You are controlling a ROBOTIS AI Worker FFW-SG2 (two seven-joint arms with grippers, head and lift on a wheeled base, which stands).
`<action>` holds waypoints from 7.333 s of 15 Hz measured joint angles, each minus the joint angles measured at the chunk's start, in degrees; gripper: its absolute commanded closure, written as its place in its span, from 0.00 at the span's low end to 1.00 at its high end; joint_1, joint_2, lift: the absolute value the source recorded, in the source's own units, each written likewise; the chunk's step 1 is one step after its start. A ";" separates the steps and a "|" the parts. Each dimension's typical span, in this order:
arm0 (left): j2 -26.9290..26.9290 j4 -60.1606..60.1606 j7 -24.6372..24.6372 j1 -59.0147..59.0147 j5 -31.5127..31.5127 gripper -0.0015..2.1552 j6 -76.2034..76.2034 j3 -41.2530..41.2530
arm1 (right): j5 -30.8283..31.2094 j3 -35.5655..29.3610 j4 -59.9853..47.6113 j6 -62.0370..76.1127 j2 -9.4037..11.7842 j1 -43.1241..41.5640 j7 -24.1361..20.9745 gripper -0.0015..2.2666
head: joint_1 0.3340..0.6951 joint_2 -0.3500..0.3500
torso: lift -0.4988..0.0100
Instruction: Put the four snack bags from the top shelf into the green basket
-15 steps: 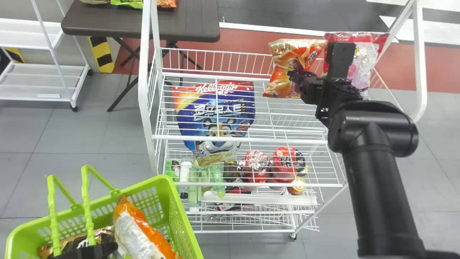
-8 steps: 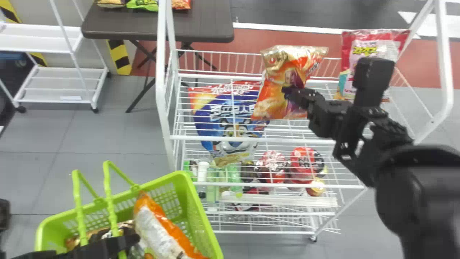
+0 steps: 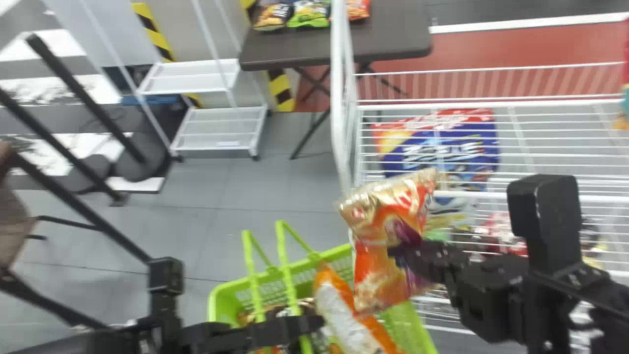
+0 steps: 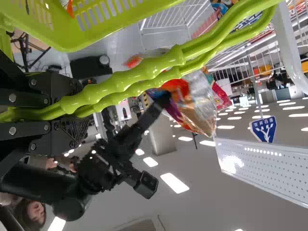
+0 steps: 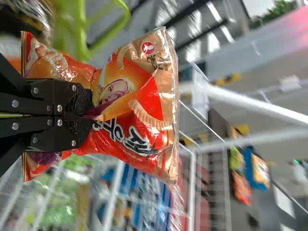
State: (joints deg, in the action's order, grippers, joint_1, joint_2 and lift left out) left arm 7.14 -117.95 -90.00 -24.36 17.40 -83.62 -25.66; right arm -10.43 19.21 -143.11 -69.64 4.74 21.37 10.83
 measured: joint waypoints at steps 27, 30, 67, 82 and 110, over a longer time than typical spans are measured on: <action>0.16 -1.60 0.00 -2.39 2.48 1.00 0.75 -0.60 | -11.59 -19.65 5.38 -7.21 0.09 -7.17 3.39 0.01 | 1.00 0.76 | 0.98; 0.16 -1.69 0.00 -2.67 2.64 1.00 0.86 -0.40 | -5.32 -26.63 14.93 9.90 0.15 -12.70 3.26 0.01 | 1.00 0.50 | 0.98; 0.62 3.42 0.00 -3.69 3.69 1.00 4.20 -7.02 | 11.19 -32.10 65.19 36.86 4.31 -43.80 -10.18 1.00 | 1.00 0.14 | 0.98; 0.23 4.60 0.00 -1.92 3.80 1.00 4.59 -6.84 | -11.51 -7.02 1.39 12.93 3.86 -2.81 -6.26 1.00 | 1.00 0.94 | 0.98; 1.74 0.87 0.00 -4.31 10.38 1.00 8.09 -4.41 | -38.71 -9.37 28.80 -19.14 -0.96 -18.09 3.65 0.01 | 1.00 1.00 | 0.98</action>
State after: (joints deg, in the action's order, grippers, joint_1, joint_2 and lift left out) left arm 8.88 -117.08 -90.00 -28.67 27.78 -75.53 -30.07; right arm -49.14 9.84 -114.31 -88.78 3.78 3.28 14.48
